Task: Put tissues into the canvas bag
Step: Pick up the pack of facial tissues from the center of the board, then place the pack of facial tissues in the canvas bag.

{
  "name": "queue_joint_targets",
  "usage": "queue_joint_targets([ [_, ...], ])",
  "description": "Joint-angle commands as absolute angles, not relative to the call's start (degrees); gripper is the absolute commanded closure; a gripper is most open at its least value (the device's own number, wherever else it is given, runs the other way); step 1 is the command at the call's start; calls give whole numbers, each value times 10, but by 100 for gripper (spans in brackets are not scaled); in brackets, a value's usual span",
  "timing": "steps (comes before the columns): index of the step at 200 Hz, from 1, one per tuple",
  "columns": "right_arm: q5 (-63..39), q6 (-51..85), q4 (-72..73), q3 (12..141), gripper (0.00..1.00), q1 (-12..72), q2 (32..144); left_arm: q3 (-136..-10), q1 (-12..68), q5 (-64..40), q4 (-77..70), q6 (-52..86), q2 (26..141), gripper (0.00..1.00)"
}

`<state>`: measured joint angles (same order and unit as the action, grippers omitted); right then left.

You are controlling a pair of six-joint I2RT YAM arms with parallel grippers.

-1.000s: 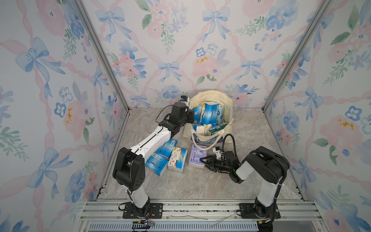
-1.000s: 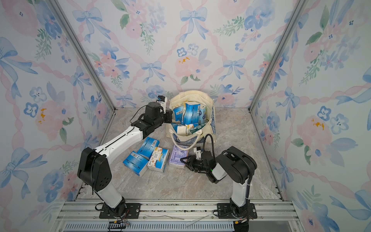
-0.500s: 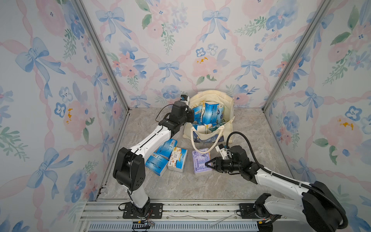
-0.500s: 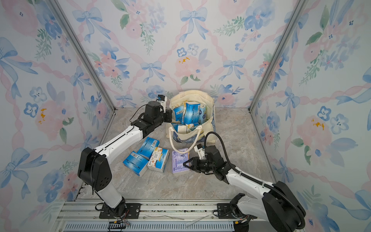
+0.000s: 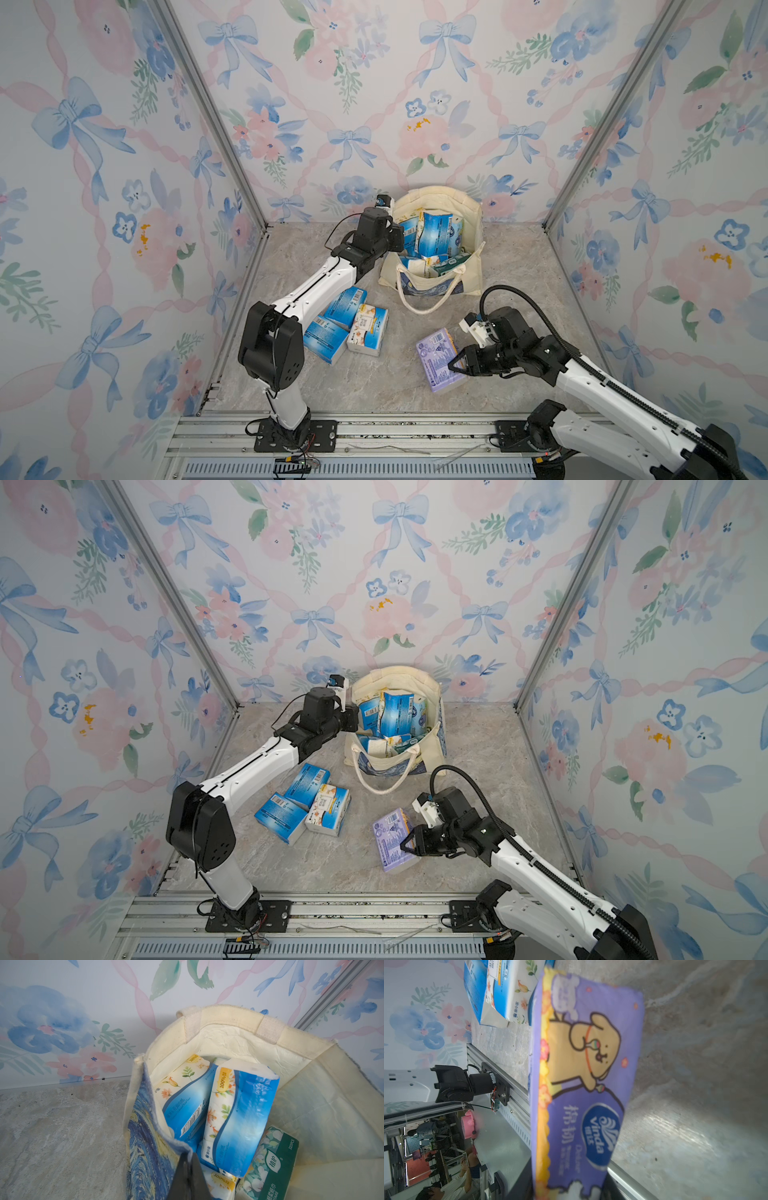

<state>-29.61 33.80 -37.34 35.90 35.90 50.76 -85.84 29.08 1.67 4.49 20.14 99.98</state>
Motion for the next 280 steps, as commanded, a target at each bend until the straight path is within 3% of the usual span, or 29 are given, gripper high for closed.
queue_joint_targets([
  [1, -269, 309, -460, 389, 64, 341, 473, -875, 292, 18, 51, 192, 1010, 100],
  [51, -251, 243, -548, 499, 63, 258, 416, -871, 293, 19, 50, 193, 1008, 100],
  [95, -261, 181, -527, 692, 64, 247, 464, -868, 289, 21, 52, 195, 1006, 100],
  [195, -172, 106, -283, 886, 65, 246, 745, -854, 291, 16, 49, 207, 986, 100],
  [246, -151, 99, -295, 941, 65, 264, 883, -855, 293, 16, 43, 209, 984, 100],
  [280, -122, 86, -340, 987, 60, 289, 945, -859, 294, 14, 42, 209, 986, 100],
])
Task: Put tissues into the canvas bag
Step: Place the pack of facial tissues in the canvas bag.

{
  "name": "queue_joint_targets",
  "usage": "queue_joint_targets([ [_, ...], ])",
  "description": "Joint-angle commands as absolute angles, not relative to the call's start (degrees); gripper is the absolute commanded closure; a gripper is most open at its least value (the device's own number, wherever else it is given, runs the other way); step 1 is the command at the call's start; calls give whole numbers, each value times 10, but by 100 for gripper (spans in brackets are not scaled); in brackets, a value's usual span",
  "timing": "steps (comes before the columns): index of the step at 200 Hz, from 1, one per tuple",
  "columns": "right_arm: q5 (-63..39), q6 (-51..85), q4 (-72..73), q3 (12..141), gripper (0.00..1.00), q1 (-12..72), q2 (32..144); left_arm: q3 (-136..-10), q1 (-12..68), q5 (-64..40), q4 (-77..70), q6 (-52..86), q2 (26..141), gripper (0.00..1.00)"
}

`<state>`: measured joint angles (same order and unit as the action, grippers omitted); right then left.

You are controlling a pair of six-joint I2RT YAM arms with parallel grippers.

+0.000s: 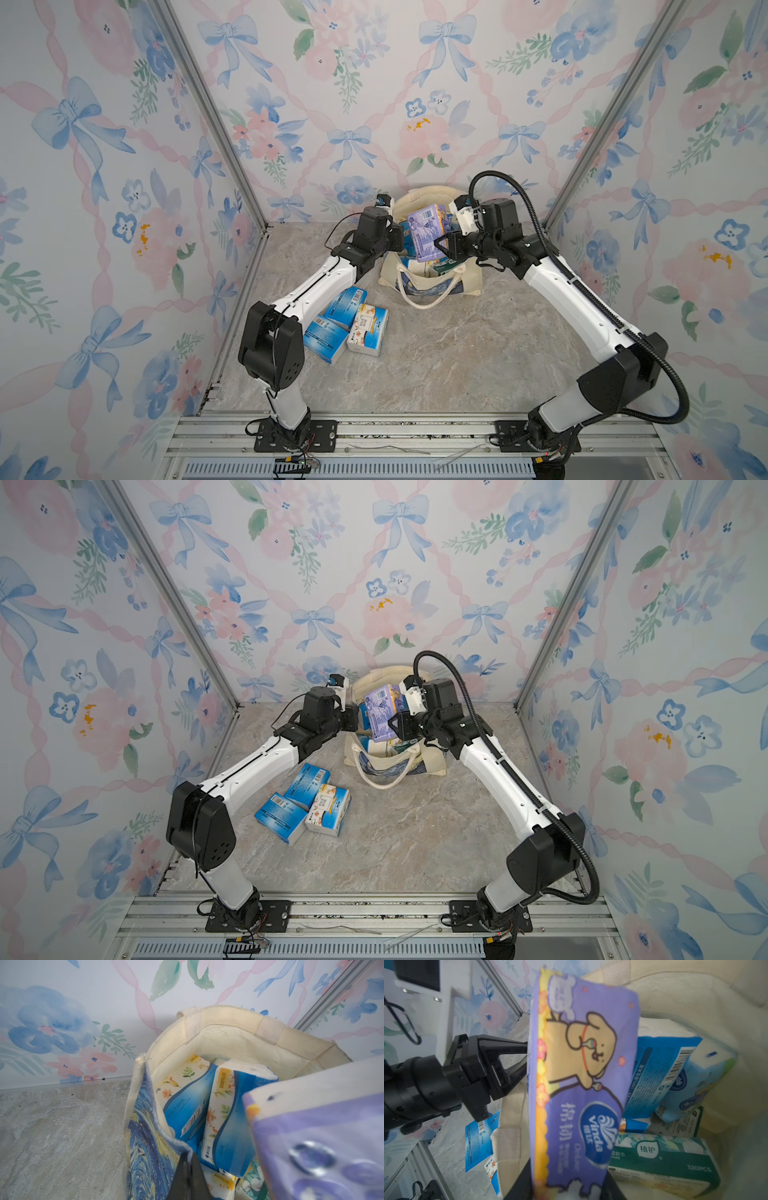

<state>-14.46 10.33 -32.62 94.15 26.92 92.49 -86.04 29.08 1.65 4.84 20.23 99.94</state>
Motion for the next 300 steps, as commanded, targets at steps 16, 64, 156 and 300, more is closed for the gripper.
queue_joint_targets([
  [16, -127, 90, -344, 997, 59, 291, 980, -859, 294, 13, 41, 208, 988, 100],
  [64, -130, 97, -368, 1027, 49, 287, 1029, -858, 292, 14, 41, 204, 984, 100],
  [156, -99, 90, -328, 954, 22, 241, 857, -847, 284, 20, 42, 197, 964, 100],
  [300, -237, 173, -284, 666, 20, 307, 676, -842, 279, 22, 54, 189, 935, 64],
])
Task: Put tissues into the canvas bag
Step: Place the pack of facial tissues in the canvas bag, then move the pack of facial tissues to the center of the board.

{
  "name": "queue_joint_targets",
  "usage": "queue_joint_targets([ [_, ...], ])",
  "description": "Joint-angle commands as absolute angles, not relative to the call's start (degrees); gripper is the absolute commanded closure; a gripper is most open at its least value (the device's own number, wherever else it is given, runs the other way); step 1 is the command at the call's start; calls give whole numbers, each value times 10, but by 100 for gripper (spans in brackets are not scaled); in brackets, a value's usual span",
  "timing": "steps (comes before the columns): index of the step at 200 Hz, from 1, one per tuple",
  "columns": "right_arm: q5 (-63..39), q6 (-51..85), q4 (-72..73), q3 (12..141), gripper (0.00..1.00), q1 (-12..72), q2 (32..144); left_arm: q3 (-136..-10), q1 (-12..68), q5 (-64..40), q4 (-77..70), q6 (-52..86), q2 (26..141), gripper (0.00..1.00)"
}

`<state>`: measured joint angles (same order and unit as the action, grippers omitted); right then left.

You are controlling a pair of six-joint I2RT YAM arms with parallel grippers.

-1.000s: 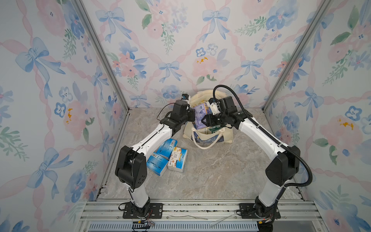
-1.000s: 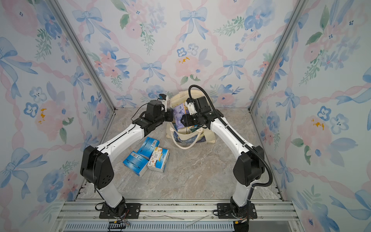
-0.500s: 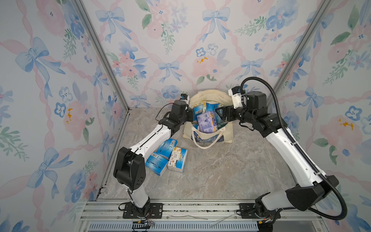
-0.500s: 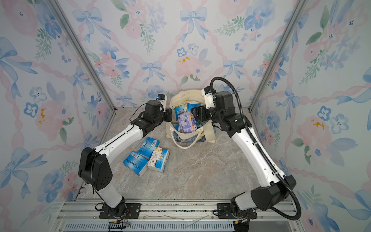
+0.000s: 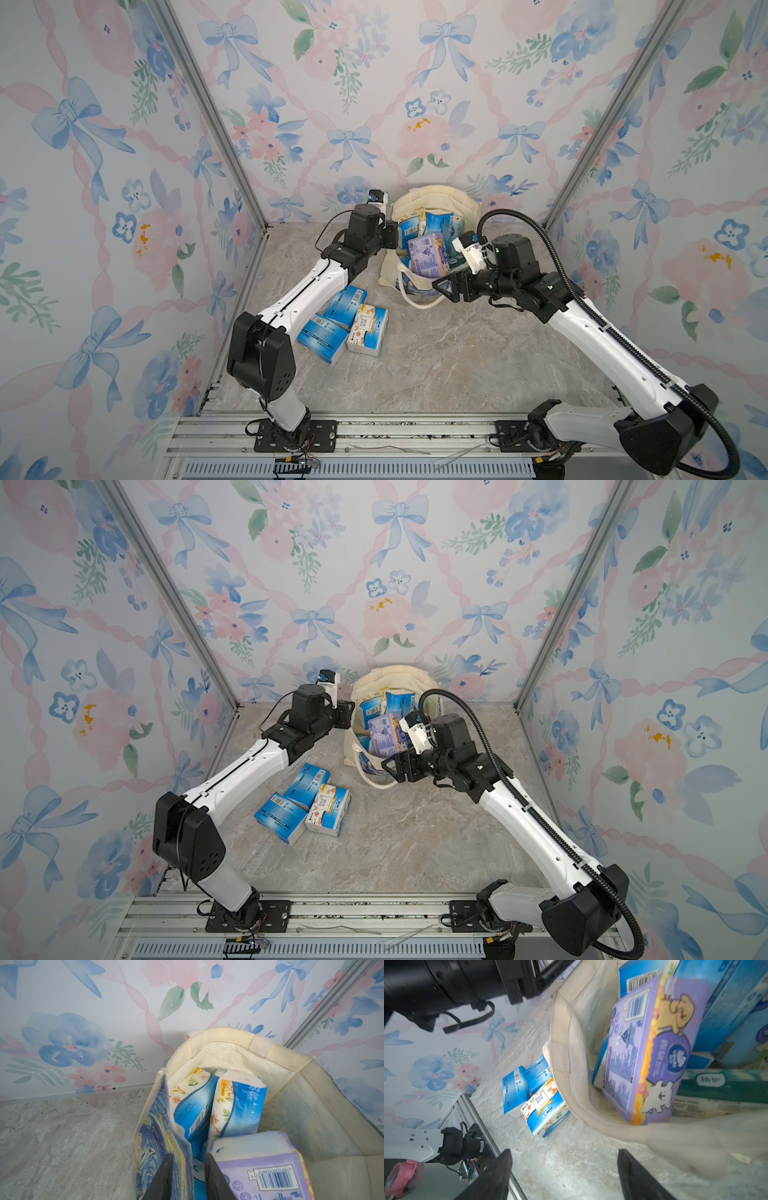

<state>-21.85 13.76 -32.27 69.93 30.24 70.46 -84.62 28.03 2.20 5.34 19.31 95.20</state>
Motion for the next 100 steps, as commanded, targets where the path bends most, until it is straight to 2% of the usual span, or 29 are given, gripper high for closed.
queue_joint_targets([
  [1, -239, 175, -283, 664, 20, 307, 675, -842, 279, 23, 54, 189, 935, 64],
  [20, -262, 197, -267, 641, 20, 318, 668, -838, 279, 37, 56, 182, 919, 64],
  [45, -273, 209, -265, 612, 20, 348, 656, -819, 280, 72, 83, 166, 869, 69],
  [64, -283, 240, -242, 568, 19, 369, 644, -787, 280, 111, 130, 160, 812, 70],
  [84, -297, 294, -179, 504, 19, 389, 639, -747, 273, 156, 200, 174, 755, 67],
  [100, -295, 329, -138, 465, 19, 400, 641, -710, 248, 182, 258, 204, 718, 71],
])
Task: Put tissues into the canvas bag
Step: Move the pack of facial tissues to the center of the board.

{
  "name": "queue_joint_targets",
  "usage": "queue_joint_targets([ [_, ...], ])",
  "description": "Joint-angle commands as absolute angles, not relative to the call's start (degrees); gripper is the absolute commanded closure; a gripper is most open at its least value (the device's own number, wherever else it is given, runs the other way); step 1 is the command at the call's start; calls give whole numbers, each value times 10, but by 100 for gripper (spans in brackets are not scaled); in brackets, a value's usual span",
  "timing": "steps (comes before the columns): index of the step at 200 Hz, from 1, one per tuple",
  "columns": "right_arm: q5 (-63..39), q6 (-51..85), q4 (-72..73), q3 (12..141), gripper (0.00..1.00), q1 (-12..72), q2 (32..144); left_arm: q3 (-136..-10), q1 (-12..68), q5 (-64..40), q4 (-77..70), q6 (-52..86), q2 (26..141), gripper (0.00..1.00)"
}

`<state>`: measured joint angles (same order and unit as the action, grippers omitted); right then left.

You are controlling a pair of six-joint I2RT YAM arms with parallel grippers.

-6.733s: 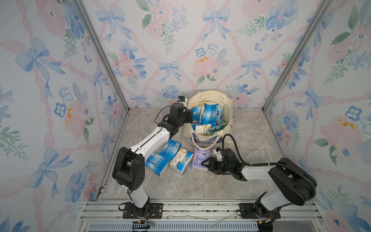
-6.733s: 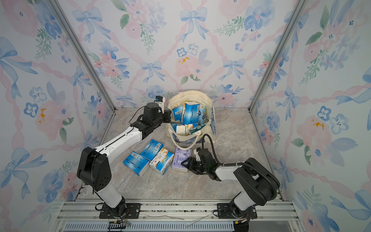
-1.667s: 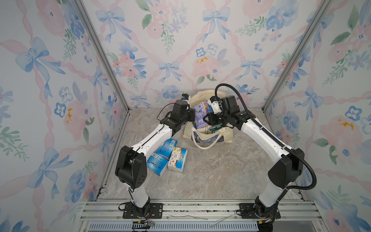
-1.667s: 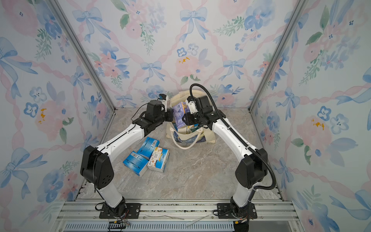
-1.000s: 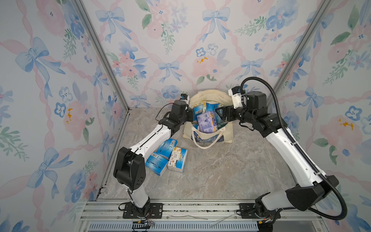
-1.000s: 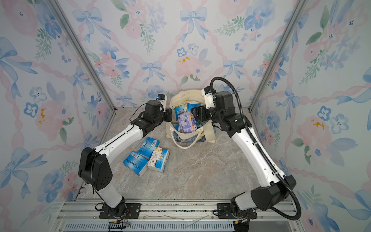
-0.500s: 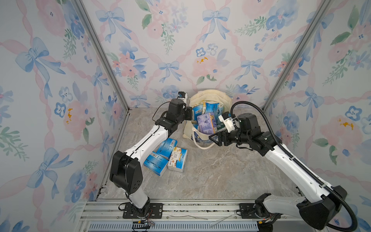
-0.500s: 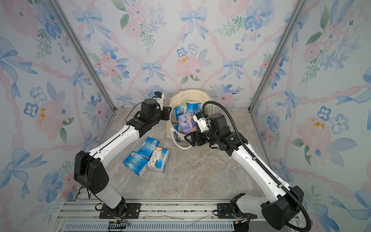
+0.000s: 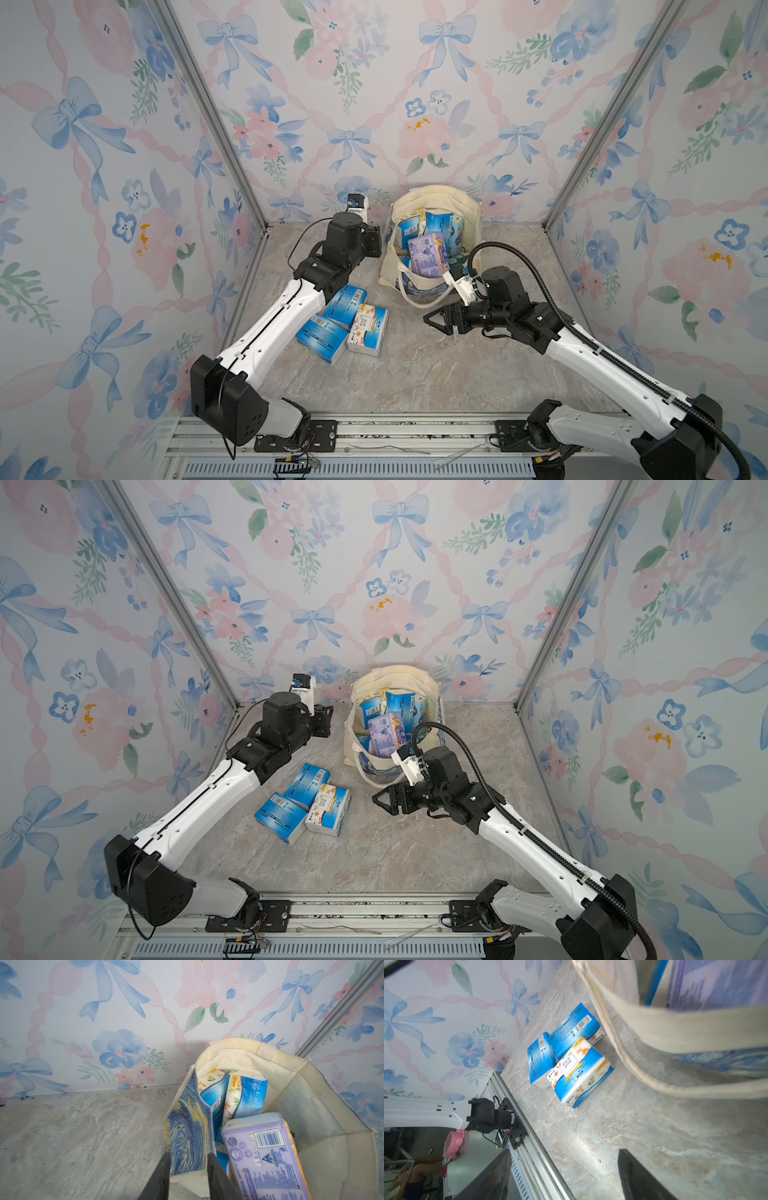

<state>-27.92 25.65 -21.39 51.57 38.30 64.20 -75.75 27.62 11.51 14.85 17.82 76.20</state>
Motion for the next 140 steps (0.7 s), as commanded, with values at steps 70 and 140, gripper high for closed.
queue_joint_targets([
  [70, -236, 282, -195, 484, 19, 459, 663, -518, 26, 72, 293, 278, 709, 82],
  [140, -221, 272, -196, 472, 18, 465, 637, -533, 18, 61, 286, 283, 857, 93],
])
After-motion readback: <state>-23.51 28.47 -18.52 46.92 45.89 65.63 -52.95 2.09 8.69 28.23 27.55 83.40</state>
